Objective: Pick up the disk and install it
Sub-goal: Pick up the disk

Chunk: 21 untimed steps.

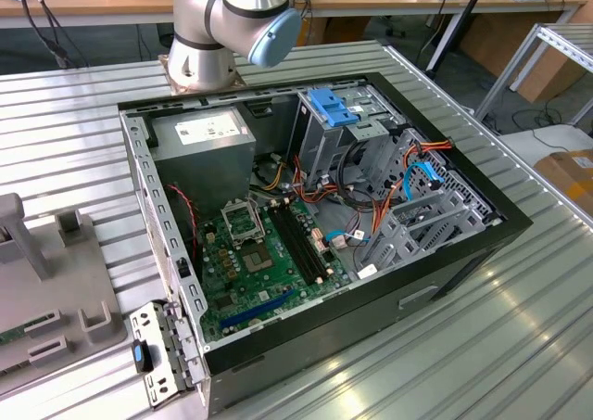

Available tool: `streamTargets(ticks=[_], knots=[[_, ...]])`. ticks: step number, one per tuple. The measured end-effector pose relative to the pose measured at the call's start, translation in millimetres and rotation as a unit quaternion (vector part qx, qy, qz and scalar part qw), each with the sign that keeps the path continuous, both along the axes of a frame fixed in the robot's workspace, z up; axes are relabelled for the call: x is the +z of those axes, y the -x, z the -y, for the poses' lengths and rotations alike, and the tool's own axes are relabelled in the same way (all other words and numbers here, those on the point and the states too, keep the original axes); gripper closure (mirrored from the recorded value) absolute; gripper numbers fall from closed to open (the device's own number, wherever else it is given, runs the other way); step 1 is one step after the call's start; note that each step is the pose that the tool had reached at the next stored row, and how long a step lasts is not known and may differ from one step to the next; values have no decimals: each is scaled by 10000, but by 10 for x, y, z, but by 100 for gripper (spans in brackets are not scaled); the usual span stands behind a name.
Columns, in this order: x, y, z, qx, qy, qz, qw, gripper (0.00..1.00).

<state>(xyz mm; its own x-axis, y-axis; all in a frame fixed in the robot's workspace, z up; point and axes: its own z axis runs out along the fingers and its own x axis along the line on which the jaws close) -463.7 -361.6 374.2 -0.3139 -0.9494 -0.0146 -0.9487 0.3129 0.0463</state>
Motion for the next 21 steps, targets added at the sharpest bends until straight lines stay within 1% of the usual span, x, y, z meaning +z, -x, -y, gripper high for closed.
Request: streamTargets(ticks=[1, 2, 3, 5, 6, 7, 8, 10, 11, 12, 14, 16, 18, 21], knots=[[-2, 0, 0, 202, 0, 0, 9998, 89], [-4, 0, 0, 400, 0, 1, 9992, 89], [-5, 0, 0, 550, 0, 0, 9985, 89], [-7, 0, 0, 734, 0, 2, 9973, 89], [-9, 0, 0, 897, 0, 4, 9960, 89], [-9, 0, 0, 964, 0, 4, 9953, 89], [-9, 0, 0, 1000, 0, 4, 9950, 89], [-9, 1, 0, 1001, 1, 7, 9950, 89], [-10, 3, 0, 1001, 3, 36, 9950, 89], [-10, 4, 0, 1003, 8, 76, 9949, 89], [-8, 4, 0, 1004, 11, 101, 9949, 89], [-9, 4, 0, 1030, 17, 169, 9945, 89], [-9, -1, -1, 1040, 16, 170, 9944, 89], [-10, -22, -1, 1109, 15, 170, 9937, 89]])
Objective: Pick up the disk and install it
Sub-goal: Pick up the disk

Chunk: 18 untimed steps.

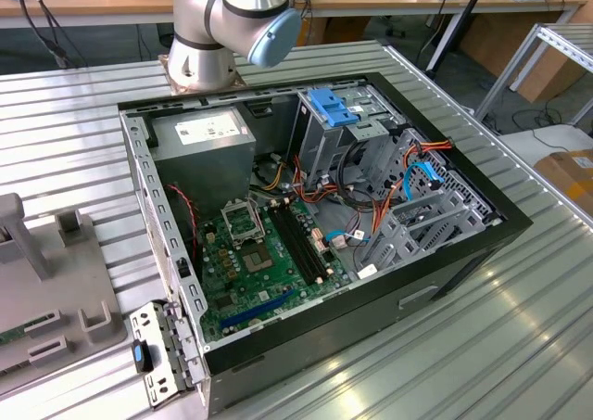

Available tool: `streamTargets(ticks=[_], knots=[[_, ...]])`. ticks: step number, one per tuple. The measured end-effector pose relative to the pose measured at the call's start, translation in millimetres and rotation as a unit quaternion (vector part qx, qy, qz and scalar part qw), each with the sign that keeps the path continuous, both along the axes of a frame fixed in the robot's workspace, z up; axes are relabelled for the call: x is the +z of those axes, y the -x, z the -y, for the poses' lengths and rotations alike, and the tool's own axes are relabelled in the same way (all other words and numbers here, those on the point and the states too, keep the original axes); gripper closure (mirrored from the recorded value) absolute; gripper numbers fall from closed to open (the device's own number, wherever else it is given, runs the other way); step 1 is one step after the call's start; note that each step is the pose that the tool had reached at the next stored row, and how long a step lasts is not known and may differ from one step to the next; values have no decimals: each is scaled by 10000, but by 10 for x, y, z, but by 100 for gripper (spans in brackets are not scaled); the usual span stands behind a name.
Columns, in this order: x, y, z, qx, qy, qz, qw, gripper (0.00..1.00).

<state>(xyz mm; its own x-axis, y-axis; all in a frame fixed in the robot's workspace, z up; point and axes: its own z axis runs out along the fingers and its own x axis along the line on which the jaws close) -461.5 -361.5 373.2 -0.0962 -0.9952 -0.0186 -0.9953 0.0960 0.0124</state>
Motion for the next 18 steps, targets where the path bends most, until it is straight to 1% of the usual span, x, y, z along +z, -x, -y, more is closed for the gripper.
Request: streamTargets(ticks=[2, 5, 6, 7, 13, 18], knots=[[-2, -28, -3, 111, 0, 1, 9999, 89], [-1, -30, -3, 122, 0, 0, 9999, 89], [-3, -32, -6, 166, 0, 0, 9999, 89], [-10, -32, -12, 293, 0, 1, 9996, 89], [-9, -32, -13, 306, 1, 0, 9995, 88], [-9, -32, -13, 306, 1, 0, 9995, 58]])
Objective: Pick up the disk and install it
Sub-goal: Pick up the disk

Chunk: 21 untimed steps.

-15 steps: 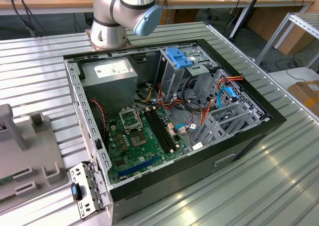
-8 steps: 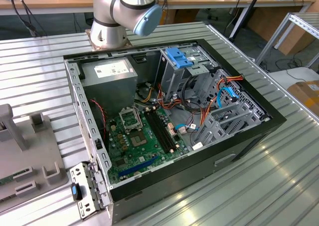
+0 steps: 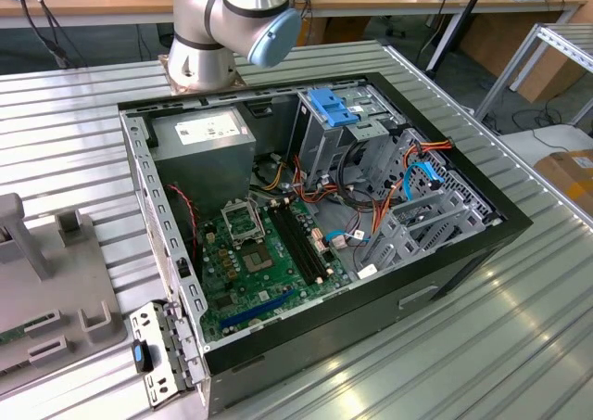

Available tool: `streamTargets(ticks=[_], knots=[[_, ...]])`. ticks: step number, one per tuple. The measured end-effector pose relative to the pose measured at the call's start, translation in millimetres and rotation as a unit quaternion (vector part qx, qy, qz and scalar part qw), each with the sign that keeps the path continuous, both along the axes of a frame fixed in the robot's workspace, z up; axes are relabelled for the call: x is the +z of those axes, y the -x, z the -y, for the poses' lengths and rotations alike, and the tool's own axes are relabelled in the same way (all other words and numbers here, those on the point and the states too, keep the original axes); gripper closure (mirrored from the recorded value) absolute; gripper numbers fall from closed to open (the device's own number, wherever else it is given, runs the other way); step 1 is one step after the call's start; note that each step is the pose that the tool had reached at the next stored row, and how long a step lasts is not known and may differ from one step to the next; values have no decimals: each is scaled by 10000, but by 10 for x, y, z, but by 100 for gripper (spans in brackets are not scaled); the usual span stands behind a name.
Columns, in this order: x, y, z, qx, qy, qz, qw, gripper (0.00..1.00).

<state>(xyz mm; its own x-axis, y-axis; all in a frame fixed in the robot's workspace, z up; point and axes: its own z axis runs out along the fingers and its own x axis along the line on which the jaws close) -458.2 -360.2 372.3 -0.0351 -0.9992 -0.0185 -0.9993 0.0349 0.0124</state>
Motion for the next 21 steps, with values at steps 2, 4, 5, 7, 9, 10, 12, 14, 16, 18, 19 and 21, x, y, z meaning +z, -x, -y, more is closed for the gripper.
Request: streamTargets(ticks=[2, 4, 5, 7, 9, 10, 12, 14, 16, 18, 19, 21], knots=[[0, 0, 0, 0, 0, 0, 10000, 52], [-46, 0, 0, 3, 0, 0, 10000, 52], [-77, 0, 0, 7, 0, 0, 10000, 52], [-122, 0, 0, 22, 0, 0, 10000, 52], [-194, 0, -4, 49, 0, 0, 10000, 52], [-208, 0, -4, 53, 0, 0, 10000, 52], [-247, 0, -6, 65, 0, 0, 10000, 52], [-266, 0, -7, 70, 3, -1, 10000, 52], [-267, 0, -7, 70, 10, 0, 10000, 52], [-267, 0, -7, 70, 15, 0, 10000, 51], [-267, 0, -7, 70, 17, 0, 10000, 44], [-296, 0, -7, 70, 17, 0, 10000, 44]])
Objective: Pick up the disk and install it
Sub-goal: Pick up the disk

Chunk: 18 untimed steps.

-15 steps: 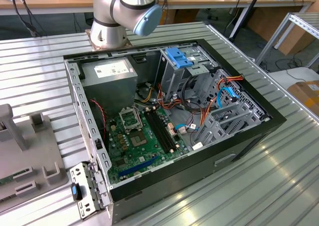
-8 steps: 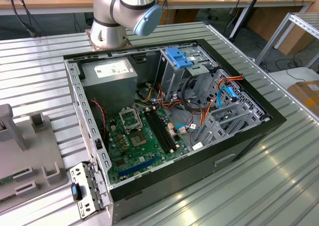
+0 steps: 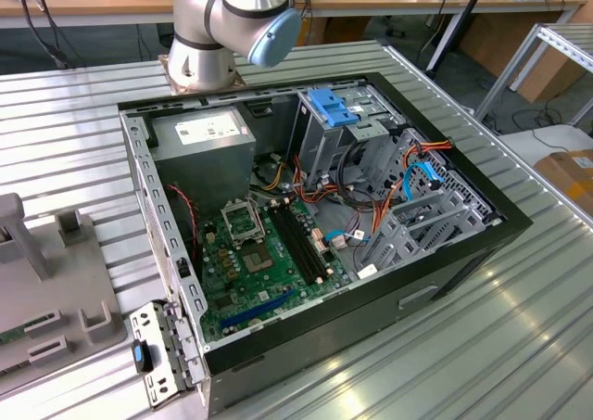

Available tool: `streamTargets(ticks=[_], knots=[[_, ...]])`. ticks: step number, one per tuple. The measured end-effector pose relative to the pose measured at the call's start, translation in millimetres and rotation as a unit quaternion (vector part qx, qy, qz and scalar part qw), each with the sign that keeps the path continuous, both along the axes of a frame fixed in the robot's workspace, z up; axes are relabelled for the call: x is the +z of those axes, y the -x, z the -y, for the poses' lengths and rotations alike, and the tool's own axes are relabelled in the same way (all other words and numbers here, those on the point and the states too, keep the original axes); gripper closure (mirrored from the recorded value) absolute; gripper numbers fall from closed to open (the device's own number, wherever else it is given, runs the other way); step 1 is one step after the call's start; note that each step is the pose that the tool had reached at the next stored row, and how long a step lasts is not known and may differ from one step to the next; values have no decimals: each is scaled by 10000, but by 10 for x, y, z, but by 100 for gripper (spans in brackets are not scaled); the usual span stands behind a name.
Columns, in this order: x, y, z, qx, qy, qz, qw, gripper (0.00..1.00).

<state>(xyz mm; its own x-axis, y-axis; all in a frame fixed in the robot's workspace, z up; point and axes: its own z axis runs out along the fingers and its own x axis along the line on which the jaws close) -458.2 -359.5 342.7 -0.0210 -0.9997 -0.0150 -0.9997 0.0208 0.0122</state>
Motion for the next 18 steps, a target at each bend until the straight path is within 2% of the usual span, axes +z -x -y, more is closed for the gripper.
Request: streamTargets(ticks=[7, 12, 14, 18], knots=[[-156, 0, 0, 0, 0, 0, 10000, 44], [-190, 0, -1, 0, 0, 0, 10000, 44], [-229, 0, -2, 10, 0, 0, 10000, 44], [-243, -11, -3, 106, 0, 0, 9999, 44]])
